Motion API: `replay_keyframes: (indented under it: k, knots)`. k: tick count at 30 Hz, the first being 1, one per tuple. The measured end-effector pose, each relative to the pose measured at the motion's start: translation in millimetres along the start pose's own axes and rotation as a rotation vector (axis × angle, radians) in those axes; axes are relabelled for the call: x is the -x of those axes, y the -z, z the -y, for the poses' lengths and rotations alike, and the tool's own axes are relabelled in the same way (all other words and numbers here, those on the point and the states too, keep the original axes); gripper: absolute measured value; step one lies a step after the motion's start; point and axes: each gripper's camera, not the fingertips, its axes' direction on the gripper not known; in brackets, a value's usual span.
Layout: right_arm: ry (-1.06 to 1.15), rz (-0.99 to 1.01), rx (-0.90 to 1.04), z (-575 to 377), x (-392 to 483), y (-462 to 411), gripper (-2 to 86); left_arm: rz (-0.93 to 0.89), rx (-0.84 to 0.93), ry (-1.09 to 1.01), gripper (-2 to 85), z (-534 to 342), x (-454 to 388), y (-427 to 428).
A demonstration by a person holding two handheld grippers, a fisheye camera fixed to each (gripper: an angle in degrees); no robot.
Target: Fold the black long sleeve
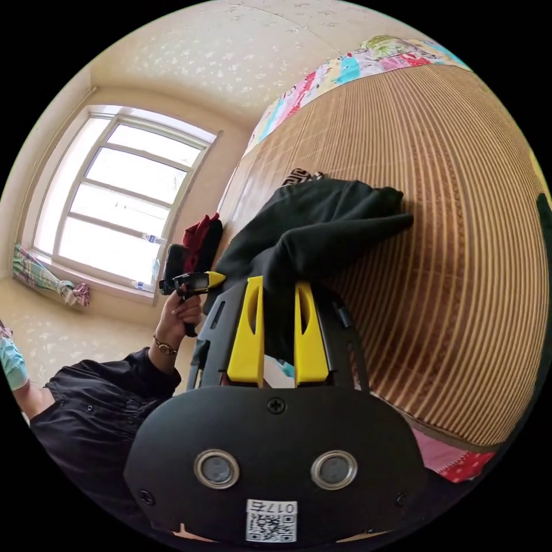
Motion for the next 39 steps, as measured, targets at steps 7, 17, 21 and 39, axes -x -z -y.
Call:
replay_keyframes:
  k: [7,17,21,39]
  knots:
    - [0.209,0.133,-0.03,122,174,-62,7.3,0.149,-0.145,-0.136,6.6,38,-78,228]
    - [0.484,0.173,-0.155,223,486,-204,8.5,0.391,-0.382,-0.199,7.1,-19,-150,545]
    - [0.412,0.237,-0.017,209,527,-294,10.2,0.466,-0.472,0.043,9.8,-83,-95,601]
    - [0.409,-0.288,0.217,-44,297,-130,0.9,0.577,-0.777,0.174,9.9,-444,-20,242]
